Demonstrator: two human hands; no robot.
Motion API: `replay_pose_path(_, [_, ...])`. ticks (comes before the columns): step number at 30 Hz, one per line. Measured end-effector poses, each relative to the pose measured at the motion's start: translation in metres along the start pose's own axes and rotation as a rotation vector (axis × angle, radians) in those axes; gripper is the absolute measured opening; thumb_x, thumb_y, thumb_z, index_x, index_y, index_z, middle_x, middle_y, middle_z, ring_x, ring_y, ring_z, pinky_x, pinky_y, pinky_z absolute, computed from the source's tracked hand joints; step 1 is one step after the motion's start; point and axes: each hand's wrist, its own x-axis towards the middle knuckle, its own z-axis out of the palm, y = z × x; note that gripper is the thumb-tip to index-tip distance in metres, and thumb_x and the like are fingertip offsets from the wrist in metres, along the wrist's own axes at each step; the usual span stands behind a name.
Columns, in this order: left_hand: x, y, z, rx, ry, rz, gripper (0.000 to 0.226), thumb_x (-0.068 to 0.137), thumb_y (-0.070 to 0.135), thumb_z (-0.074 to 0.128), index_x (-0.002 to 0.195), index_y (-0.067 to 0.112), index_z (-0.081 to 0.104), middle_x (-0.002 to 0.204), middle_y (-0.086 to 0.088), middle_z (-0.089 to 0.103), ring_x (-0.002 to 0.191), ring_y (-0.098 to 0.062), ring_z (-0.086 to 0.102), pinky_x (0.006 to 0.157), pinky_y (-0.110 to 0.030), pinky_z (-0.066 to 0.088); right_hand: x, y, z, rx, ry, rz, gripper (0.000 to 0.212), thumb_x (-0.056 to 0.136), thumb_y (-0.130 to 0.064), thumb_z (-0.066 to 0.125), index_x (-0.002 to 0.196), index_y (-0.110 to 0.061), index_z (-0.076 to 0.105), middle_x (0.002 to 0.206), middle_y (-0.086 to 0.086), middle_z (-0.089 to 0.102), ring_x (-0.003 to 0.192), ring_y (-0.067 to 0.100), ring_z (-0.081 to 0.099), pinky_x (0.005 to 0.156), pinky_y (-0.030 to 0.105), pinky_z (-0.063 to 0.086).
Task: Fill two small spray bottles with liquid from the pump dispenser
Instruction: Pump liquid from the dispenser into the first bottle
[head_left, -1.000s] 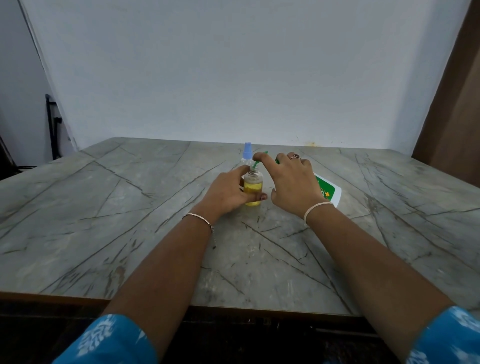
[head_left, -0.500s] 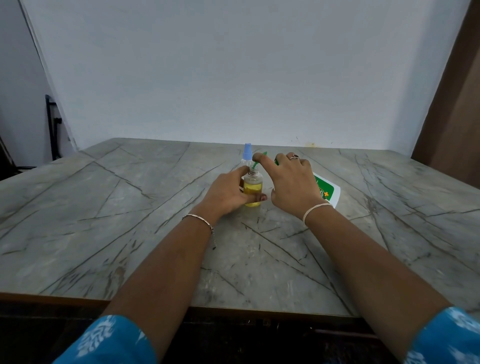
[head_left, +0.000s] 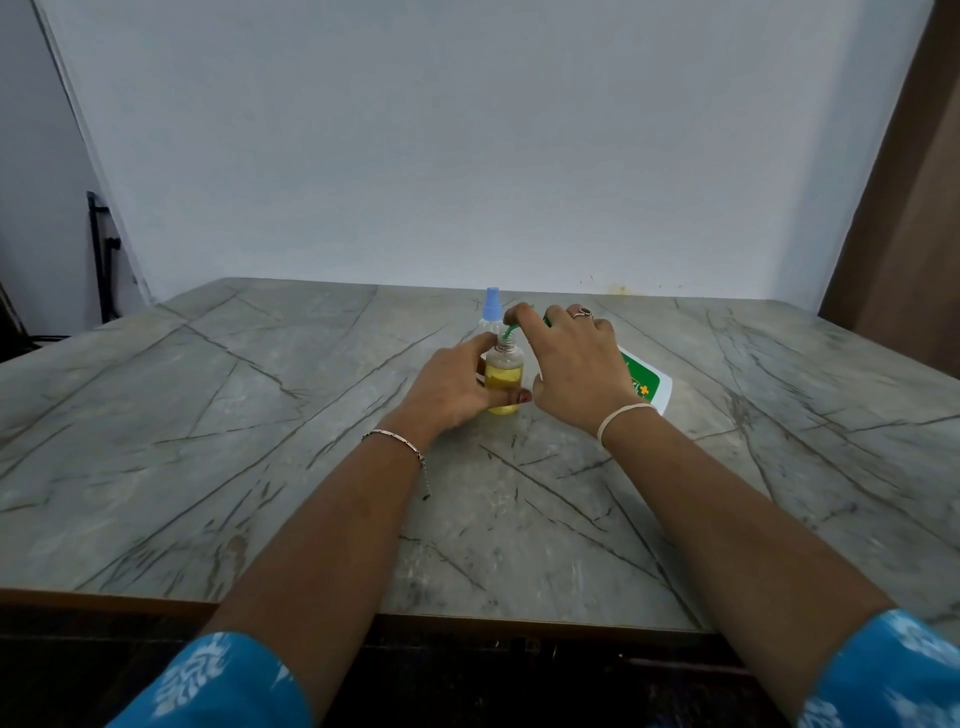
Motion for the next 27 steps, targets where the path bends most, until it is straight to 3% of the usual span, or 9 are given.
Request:
replay_pose_path(10, [0.0013,-0.0014,0.0006,0.005,0.004,0.000,0.072,0.072,0.050,0.076,0.133,0.025,0.047,0.125,-0.004,0.063,0.104,-0.021,0.061,0.090,-0.029,0.045,-0.0039,0.0051,0.0024,-0.049,0.008,-0.020,0.083,0.079,-0.025,0.068,0.143,-0.036,0.016,0.116,0.010,0.056,0.111,0.032,0.052,0.092,0.045,0.043])
replay_pose_path(16, [0.0020,-0.0028,0.0013,0.008,0.005,0.006,0.072,0.072,0.051,0.076,0.133,0.025,0.047,0.125,-0.004,0.063,0.102,-0.020,0.061,0.087,-0.027,0.044,-0.0020,0.0023,0.0015,-0.039,-0.001,-0.004,0.080,0.078,-0.024,0.069,0.140,-0.034,0.020,0.119,0.011,0.056,0.113,0.033,0.052,0.094,0.045,0.043])
replay_pose_path(22, [0.0016,-0.0023,0.0005,0.003,0.001,0.017,0.073,0.072,0.051,0.075,0.134,0.024,0.047,0.126,-0.004,0.062,0.105,-0.022,0.062,0.094,-0.034,0.048,0.0014,-0.0013,0.0028,-0.036,0.005,0.006,0.075,0.077,-0.024,0.069,0.137,-0.032,0.024,0.120,0.011,0.055,0.113,0.033,0.051,0.096,0.046,0.041])
replay_pose_path(27, [0.0019,-0.0030,0.0011,0.000,0.020,0.029,0.068,0.072,0.056,0.073,0.128,0.025,0.051,0.120,-0.001,0.065,0.103,-0.019,0.062,0.088,-0.029,0.048,-0.0011,0.0029,0.0023,-0.053,0.008,-0.011,0.081,0.078,-0.026,0.069,0.141,-0.033,0.019,0.116,0.011,0.056,0.111,0.032,0.052,0.092,0.045,0.042])
